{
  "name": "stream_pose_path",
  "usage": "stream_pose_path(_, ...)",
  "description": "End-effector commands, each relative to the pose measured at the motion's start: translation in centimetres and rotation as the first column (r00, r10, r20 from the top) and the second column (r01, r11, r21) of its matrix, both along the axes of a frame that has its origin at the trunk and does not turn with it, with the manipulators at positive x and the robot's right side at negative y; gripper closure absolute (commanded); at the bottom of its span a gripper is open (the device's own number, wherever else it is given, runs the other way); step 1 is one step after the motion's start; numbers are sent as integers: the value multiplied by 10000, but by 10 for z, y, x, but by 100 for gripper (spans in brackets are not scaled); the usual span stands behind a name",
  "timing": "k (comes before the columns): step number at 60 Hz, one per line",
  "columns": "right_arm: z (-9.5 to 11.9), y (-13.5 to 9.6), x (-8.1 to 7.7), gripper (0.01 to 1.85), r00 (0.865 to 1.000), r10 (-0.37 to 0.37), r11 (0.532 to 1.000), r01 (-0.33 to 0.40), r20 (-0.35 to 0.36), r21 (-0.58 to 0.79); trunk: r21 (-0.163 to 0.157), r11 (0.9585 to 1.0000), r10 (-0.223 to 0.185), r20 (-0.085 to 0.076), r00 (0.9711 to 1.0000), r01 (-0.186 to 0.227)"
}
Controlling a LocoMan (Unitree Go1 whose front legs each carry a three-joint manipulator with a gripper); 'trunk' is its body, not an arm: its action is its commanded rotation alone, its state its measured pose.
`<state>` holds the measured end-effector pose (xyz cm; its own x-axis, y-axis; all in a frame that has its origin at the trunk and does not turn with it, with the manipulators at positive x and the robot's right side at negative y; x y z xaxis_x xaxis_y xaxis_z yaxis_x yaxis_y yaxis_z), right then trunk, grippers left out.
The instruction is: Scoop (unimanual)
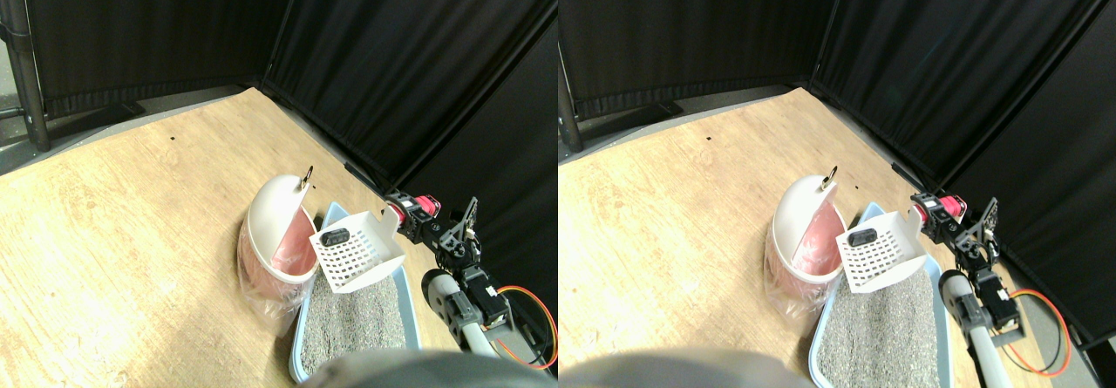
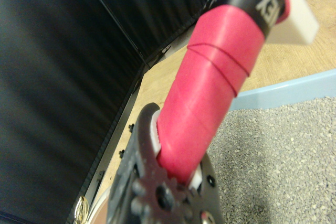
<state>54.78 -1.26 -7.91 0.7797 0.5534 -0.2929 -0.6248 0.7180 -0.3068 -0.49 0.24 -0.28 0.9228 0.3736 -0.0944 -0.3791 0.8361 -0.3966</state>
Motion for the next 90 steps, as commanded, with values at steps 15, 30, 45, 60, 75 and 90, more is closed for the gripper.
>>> stream_pose_path(15,16,8,-1,180,9925,-960,9931,1006,755,-600,-410,9989,242,-58,9997,-244)
stream_pose_path(30,16,10,-1,180,9779,-574,9941,745,2012,-782,-426,9988,241,-46,9997,-243)
stream_pose_path(45,14,13,-4,161,9721,-232,9930,495,2336,-1075,-450,9987,242,-55,9997,-245)
stream_pose_path(60,16,9,-1,170,9615,-66,9915,419,2747,-1228,-428,9989,204,-5,9998,-204)
stream_pose_path(75,22,10,3,174,9440,-120,9888,603,3298,-1368,-445,9988,185,-7,9998,-185)
stream_pose_path(90,27,12,8,176,9249,140,9870,482,3799,-1535,-496,9985,253,54,9997,-250)
